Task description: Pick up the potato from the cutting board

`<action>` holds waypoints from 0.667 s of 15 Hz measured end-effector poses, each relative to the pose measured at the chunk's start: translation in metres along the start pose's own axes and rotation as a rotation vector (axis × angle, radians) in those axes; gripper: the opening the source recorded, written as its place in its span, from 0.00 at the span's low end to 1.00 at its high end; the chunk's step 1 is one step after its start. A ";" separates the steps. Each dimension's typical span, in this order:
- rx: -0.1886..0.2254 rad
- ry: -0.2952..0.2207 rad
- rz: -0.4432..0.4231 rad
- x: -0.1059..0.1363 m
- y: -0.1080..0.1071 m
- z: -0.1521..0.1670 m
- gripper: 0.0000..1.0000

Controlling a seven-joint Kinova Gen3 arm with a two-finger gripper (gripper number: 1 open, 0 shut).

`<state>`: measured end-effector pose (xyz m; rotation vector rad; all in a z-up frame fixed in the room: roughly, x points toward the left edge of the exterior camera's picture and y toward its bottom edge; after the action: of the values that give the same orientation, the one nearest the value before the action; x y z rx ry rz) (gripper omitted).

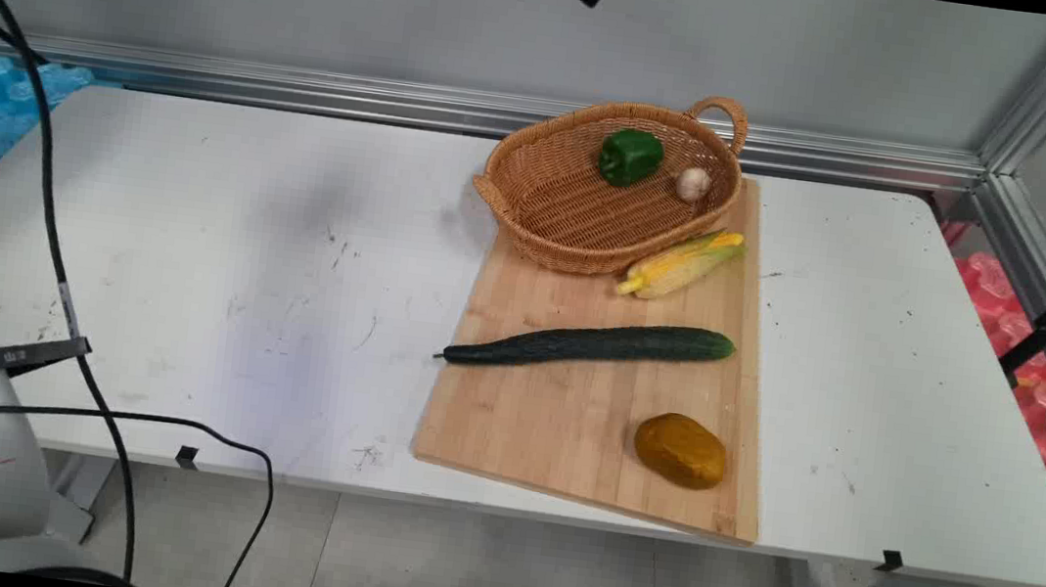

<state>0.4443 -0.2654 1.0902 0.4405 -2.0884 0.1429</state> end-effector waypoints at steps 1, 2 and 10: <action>-0.005 -0.006 0.004 -0.001 0.002 0.004 1.00; -0.009 -0.016 0.006 -0.003 0.003 0.009 1.00; -0.079 -0.174 0.074 -0.030 0.020 0.073 1.00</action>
<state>0.3925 -0.2594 1.0274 0.3381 -2.2733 0.0665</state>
